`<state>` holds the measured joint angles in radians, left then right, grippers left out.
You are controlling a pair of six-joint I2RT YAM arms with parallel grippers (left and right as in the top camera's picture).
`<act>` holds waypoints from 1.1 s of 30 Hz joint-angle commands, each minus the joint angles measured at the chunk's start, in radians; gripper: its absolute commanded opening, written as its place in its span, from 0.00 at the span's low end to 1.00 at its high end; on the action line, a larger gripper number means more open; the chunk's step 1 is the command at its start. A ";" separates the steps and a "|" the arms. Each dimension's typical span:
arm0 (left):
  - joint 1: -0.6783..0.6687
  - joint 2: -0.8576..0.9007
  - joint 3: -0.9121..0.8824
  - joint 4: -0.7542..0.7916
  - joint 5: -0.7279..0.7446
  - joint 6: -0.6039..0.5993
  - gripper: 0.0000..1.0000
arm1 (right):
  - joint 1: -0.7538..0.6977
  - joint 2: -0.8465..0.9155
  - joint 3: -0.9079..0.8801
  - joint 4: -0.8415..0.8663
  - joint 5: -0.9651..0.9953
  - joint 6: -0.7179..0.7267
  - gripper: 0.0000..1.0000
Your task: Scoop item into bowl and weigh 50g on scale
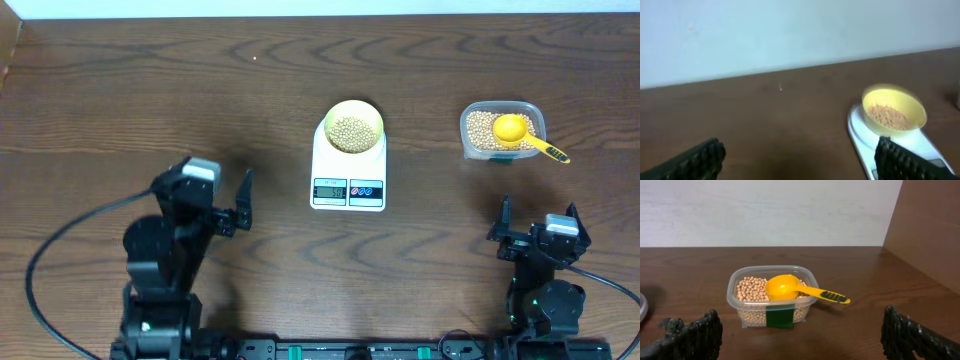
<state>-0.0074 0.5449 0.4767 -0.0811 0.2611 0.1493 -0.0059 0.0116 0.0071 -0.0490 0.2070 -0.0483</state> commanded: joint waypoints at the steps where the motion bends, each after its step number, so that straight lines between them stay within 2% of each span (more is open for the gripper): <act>1: 0.005 -0.099 -0.130 0.100 -0.079 -0.066 0.98 | 0.007 -0.006 -0.002 -0.003 0.011 -0.012 0.99; 8: 0.005 -0.275 -0.332 0.249 -0.098 -0.066 0.98 | 0.007 -0.006 -0.002 -0.003 0.011 -0.013 0.99; 11: 0.005 -0.343 -0.379 0.251 -0.100 -0.067 0.98 | 0.007 -0.006 -0.002 -0.003 0.011 -0.012 0.99; 16: 0.005 -0.407 -0.417 0.248 -0.177 -0.178 0.97 | 0.007 -0.006 -0.002 -0.003 0.011 -0.012 0.99; 24: 0.005 -0.467 -0.466 0.248 -0.195 -0.177 0.98 | 0.007 -0.006 -0.002 -0.003 0.011 -0.012 0.99; 33: 0.016 -0.544 -0.473 0.164 -0.202 -0.177 0.98 | 0.007 -0.006 -0.002 -0.003 0.011 -0.012 0.99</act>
<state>-0.0002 0.0219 0.0063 0.0952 0.0715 -0.0227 -0.0044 0.0116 0.0071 -0.0490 0.2070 -0.0483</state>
